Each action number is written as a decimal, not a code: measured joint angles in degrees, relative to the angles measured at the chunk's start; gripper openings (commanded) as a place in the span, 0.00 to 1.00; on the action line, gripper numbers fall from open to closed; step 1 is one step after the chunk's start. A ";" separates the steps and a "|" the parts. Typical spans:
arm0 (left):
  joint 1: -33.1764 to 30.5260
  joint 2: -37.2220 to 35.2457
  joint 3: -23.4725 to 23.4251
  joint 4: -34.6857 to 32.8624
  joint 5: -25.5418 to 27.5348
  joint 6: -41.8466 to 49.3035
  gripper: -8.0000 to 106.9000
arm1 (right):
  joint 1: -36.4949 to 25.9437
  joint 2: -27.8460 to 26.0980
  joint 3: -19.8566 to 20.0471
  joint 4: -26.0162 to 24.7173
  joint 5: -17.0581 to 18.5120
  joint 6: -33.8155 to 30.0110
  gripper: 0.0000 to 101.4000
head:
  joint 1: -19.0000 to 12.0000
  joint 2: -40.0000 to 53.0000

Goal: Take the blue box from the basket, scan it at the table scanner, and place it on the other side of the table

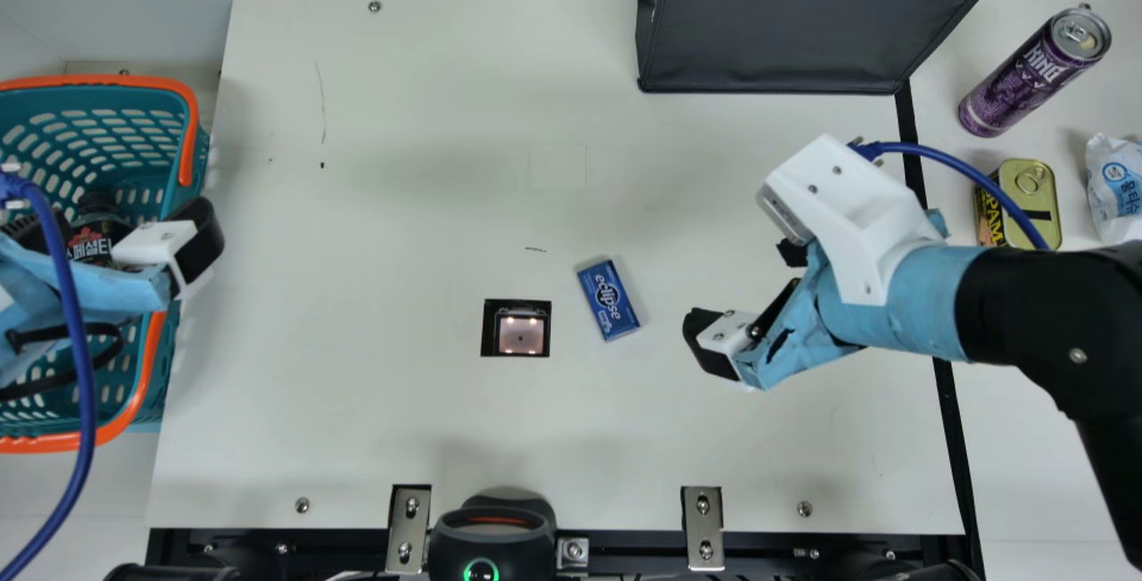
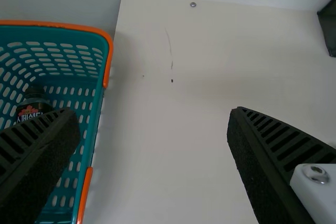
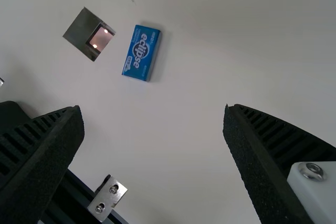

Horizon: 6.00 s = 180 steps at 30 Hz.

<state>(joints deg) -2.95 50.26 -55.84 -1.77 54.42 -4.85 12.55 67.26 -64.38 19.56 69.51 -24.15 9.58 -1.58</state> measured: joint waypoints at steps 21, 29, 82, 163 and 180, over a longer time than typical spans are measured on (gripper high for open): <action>0.00 0.00 0.00 0.00 0.00 0.00 0.85 | 11.98 8.21 2.41 -1.94 -7.52 12.63 0.94 | 0.00 0.00; 0.00 0.00 0.00 0.00 0.00 0.00 0.85 | 16.80 11.07 2.65 -3.38 -10.86 18.19 0.94 | 0.00 0.00; 0.00 0.00 0.00 0.00 0.00 0.00 0.85 | 28.47 30.70 3.27 -23.41 -25.14 45.56 0.87 | 0.00 0.00; 0.00 0.00 0.00 -0.12 0.00 0.00 0.85 | 6.05 23.63 8.04 -19.92 -21.79 29.29 0.00 | -0.09 -19.86; 0.00 0.00 0.00 -0.12 0.00 0.00 0.85 | -15.59 18.64 13.89 -17.75 -22.52 14.47 0.00 | 0.00 -19.86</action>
<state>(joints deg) -2.95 50.26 -55.84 -1.89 54.42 -4.85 -3.04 85.90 -50.49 1.82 46.99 -9.68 9.58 -21.45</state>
